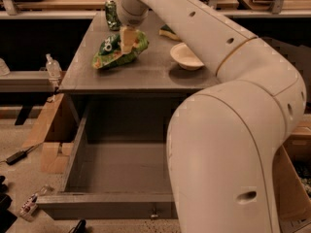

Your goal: Pick green rice chip bag from top drawer and place on counter

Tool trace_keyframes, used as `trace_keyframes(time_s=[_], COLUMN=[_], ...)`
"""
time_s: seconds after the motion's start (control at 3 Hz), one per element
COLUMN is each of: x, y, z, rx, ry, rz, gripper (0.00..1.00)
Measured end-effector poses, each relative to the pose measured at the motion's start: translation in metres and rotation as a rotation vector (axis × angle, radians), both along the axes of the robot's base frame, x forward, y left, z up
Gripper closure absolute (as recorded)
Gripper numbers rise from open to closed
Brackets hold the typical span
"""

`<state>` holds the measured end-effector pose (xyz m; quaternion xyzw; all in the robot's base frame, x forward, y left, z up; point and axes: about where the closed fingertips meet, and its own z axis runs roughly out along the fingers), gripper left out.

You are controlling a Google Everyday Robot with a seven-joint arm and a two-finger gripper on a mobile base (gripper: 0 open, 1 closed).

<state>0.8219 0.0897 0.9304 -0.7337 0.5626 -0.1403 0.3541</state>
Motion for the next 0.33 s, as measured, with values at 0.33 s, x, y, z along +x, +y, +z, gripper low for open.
trace_keyframes(time_s=[0.33], x=[0.0000], y=[0.0000], z=[0.0000], rx=[0.000], ry=[0.000], rz=[0.000], gripper=[0.00])
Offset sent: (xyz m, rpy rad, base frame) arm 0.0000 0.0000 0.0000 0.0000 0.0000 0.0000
